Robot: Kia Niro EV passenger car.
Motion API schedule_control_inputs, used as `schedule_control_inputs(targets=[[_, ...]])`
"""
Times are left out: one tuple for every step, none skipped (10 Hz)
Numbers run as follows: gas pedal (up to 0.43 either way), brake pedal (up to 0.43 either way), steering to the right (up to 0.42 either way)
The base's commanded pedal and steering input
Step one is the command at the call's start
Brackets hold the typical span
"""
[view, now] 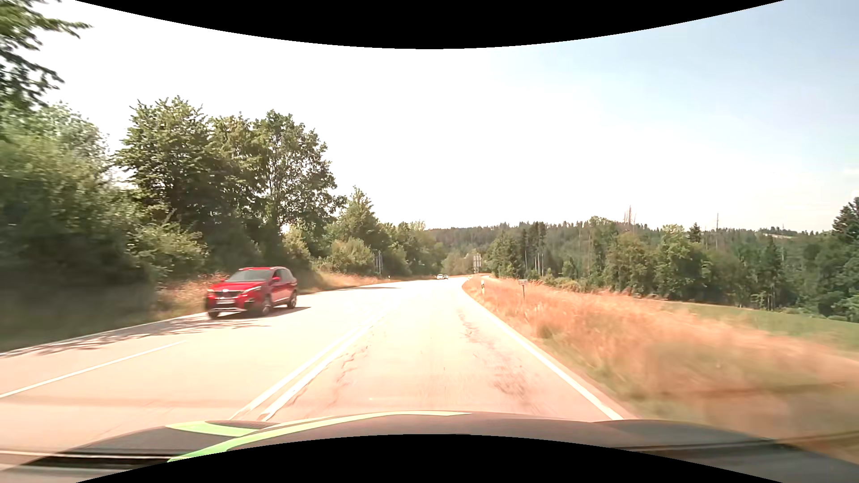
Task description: Follow the waypoints while adhering to traffic rules and regulations
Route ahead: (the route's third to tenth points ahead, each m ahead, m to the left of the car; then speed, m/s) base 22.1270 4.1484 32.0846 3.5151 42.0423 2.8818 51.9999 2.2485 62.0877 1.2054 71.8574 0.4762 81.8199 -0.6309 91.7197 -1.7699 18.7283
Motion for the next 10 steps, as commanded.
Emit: schedule_control_inputs(targets=[[0.0, 0.0, 0.007], [0.0, 0.0, 0.007], [0.0, 0.0, 0.007], [0.0, 0.0, 0.007], [0.0, 0.0, 0.007], [0.0, 0.0, 0.007], [0.0, 0.0, 0.008], [0.0, 0.0, 0.009], [0.0, 0.0, 0.01], [0.0, 0.0, 0.01]])
